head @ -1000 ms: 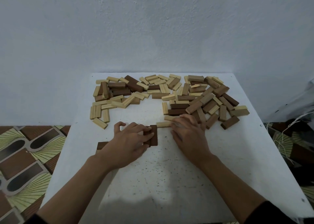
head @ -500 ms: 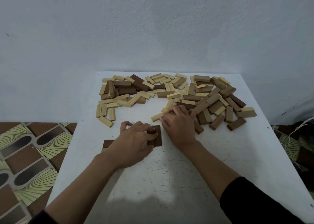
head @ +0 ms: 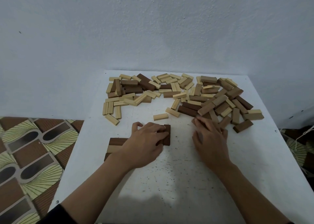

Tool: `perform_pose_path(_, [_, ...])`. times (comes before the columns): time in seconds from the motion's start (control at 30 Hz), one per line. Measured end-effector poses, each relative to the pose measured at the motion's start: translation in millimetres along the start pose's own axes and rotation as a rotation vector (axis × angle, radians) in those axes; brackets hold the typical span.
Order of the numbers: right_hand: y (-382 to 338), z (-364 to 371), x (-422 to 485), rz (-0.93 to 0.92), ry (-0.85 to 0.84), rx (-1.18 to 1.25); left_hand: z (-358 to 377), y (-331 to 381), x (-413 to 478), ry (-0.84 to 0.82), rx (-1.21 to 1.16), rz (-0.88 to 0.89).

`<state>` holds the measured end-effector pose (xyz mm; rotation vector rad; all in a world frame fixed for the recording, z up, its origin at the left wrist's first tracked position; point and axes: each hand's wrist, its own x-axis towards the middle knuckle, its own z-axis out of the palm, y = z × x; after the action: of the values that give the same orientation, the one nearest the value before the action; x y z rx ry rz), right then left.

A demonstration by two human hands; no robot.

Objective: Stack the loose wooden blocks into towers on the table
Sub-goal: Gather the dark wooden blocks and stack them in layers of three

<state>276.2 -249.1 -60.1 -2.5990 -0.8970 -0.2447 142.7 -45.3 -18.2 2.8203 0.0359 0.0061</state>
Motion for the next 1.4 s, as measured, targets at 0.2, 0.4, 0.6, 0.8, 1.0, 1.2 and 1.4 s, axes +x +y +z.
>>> perform_pose_path(0.2, [-10.8,3.9,-17.5,-0.044,-0.005,0.068,5.3,9.7,1.4,0.001,0.007,0.011])
perform_pose_path(0.4, [-47.7,4.0,-27.2,-0.114,-0.104,0.296,5.2,5.7,-4.1,-0.014,-0.013,0.024])
perform_pose_path(0.6, [-45.3,-7.4,-13.8,-0.057,-0.201,0.472,3.3,-9.9,-6.0,-0.027,-0.033,0.030])
perform_pose_path(0.8, [-22.5,-21.1,6.7,-0.132,-0.492,0.432,-5.0,-20.7,-4.5,0.006,-0.091,0.012])
perform_pose_path(1.0, [-24.4,-12.8,20.7,-0.224,-0.517,0.408,-8.0,-11.5,10.5,-0.134,0.025,-0.022])
perform_pose_path(1.2, [-31.8,-16.3,30.4,-0.227,-0.533,0.400,-9.1,-6.0,20.7,-0.203,-0.063,-0.063])
perform_pose_path(1.4, [-34.5,-15.0,29.2,-0.239,-0.516,0.417,-12.7,-6.5,21.1,-0.210,-0.103,-0.086])
